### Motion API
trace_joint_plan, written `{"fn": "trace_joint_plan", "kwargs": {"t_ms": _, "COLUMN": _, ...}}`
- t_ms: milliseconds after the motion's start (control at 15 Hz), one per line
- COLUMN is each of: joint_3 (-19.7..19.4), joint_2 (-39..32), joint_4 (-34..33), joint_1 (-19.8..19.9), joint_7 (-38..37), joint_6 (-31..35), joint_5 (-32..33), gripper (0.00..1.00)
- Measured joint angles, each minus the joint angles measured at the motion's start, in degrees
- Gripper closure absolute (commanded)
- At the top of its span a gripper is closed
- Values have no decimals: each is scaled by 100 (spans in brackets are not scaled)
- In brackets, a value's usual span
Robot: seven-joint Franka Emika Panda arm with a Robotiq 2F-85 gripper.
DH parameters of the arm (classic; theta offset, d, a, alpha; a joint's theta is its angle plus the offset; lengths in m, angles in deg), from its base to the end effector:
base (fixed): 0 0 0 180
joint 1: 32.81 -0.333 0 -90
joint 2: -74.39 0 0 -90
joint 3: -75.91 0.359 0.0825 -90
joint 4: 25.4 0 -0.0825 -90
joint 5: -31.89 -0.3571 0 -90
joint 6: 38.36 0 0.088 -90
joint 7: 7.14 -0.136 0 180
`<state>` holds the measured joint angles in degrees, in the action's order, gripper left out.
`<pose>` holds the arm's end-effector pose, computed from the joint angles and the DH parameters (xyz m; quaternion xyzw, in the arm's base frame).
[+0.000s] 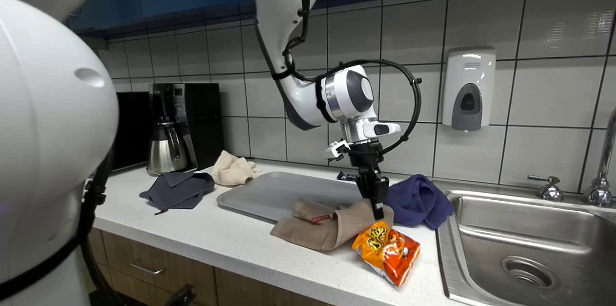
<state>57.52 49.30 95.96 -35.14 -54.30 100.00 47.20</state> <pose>0.5412 -0.1593 0.2375 0.8946 -0.4162 -0.0225 0.1613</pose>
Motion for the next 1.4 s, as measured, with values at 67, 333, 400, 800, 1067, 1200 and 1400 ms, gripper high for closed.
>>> {"fn": "trace_joint_plan", "kwargs": {"t_ms": 67, "joint_3": 0, "joint_2": 0, "joint_4": 0, "joint_1": 0, "joint_7": 0, "joint_6": 0, "joint_5": 0, "gripper": 100}}
{"fn": "trace_joint_plan", "kwargs": {"t_ms": 333, "joint_3": 2, "joint_2": 7, "joint_4": -11, "joint_1": -9, "joint_7": 0, "joint_6": 0, "joint_5": 0, "gripper": 99}}
{"fn": "trace_joint_plan", "kwargs": {"t_ms": 400, "joint_3": 6, "joint_2": 17, "joint_4": -15, "joint_1": -18, "joint_7": 0, "joint_6": 0, "joint_5": 0, "gripper": 99}}
{"fn": "trace_joint_plan", "kwargs": {"t_ms": 800, "joint_3": 146, "joint_2": 159, "joint_4": -25, "joint_1": -117, "joint_7": 0, "joint_6": 0, "joint_5": 2, "gripper": 99}}
{"fn": "trace_joint_plan", "kwargs": {"t_ms": 1067, "joint_3": 245, "joint_2": 343, "joint_4": 1, "joint_1": -269, "joint_7": 0, "joint_6": -14, "joint_5": 9, "gripper": 99}}
{"fn": "trace_joint_plan", "kwargs": {"t_ms": 1200, "joint_3": 294, "joint_2": 467, "joint_4": 45, "joint_1": -338, "joint_7": -2, "joint_6": -23, "joint_5": 15, "gripper": 99}}
{"fn": "trace_joint_plan", "kwargs": {"t_ms": 1400, "joint_3": 361, "joint_2": 696, "joint_4": 188, "joint_1": -432, "joint_7": -62, "joint_6": -38, "joint_5": 36, "gripper": 99}}
